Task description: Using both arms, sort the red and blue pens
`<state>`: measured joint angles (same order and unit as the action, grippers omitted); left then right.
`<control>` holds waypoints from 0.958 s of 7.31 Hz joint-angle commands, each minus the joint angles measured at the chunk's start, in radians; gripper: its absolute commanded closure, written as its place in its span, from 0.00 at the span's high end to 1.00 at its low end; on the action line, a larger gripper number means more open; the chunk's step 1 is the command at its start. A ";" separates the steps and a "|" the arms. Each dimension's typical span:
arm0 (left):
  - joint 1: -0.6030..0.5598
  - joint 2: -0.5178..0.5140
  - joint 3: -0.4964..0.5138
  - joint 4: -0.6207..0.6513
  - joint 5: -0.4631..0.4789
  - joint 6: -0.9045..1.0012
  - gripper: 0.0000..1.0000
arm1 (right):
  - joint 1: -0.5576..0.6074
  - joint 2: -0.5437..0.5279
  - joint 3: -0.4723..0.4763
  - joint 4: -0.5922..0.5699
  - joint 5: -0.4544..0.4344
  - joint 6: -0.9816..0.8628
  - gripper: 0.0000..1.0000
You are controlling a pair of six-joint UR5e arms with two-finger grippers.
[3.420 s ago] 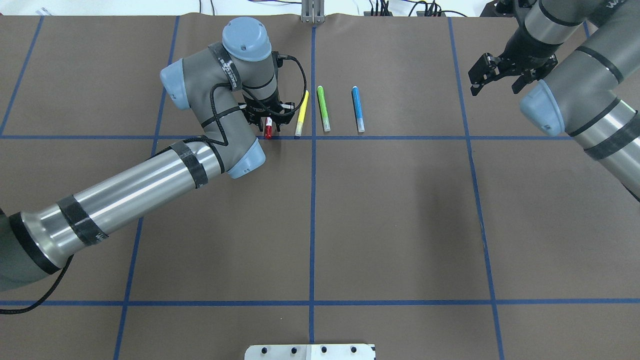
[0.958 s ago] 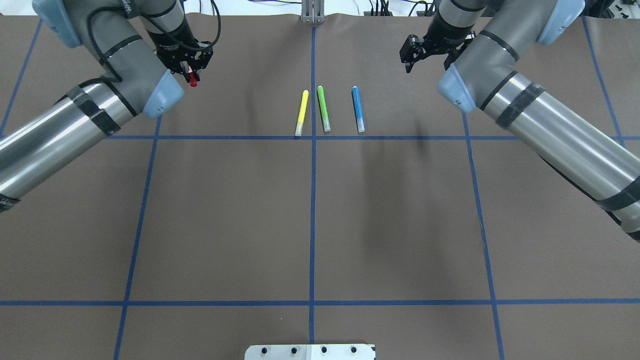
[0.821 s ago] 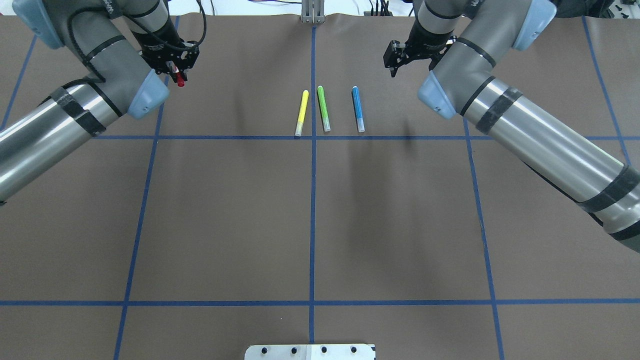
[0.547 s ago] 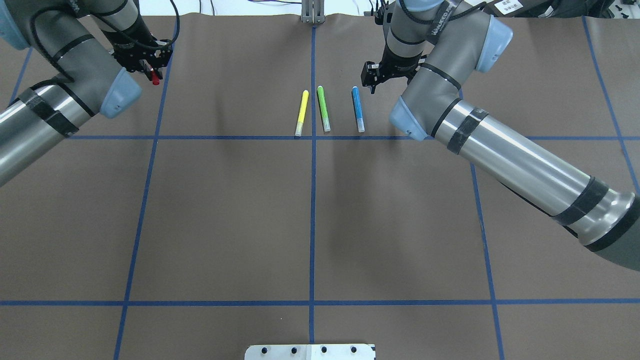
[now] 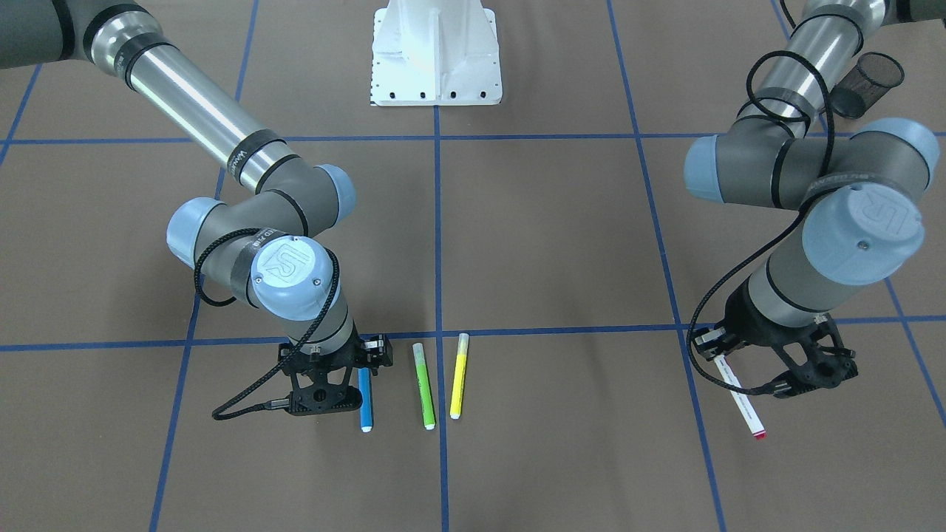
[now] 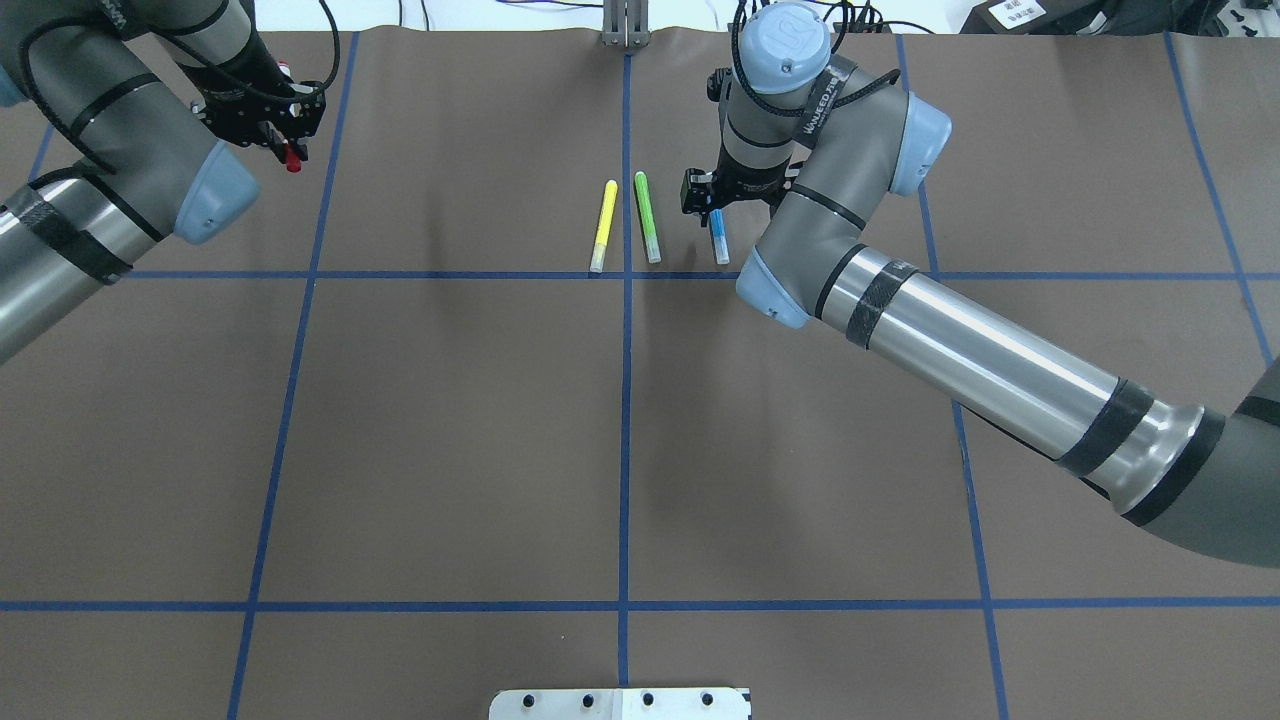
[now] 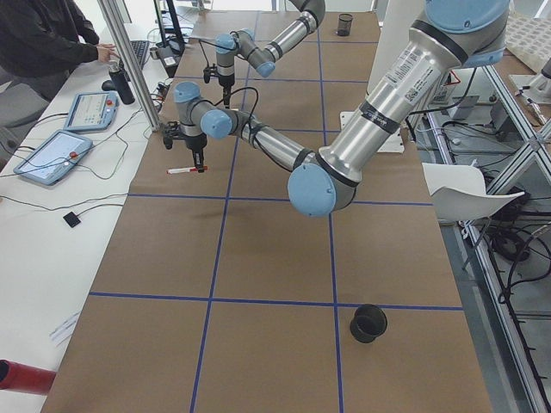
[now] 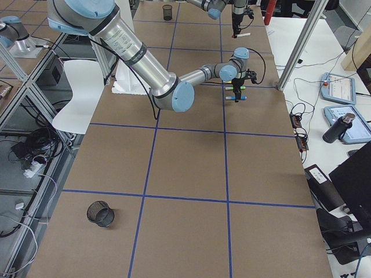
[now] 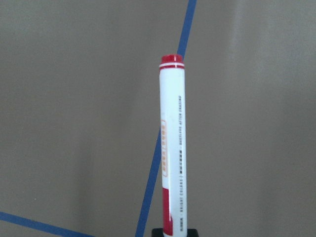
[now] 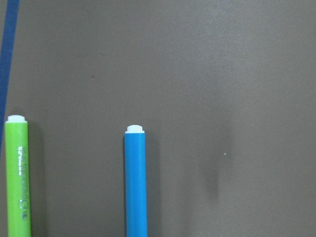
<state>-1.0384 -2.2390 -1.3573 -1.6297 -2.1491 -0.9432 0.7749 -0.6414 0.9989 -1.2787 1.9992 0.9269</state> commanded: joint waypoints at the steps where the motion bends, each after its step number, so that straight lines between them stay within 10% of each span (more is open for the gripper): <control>1: -0.002 0.001 -0.005 0.001 0.000 0.001 0.00 | -0.017 0.005 -0.003 0.002 0.000 0.018 0.89; 7: 0.000 0.007 -0.006 0.001 0.000 0.004 0.00 | -0.037 0.005 -0.008 0.002 0.000 0.036 0.70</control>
<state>-1.0393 -2.2328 -1.3634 -1.6291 -2.1491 -0.9396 0.7395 -0.6366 0.9913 -1.2768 1.9988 0.9616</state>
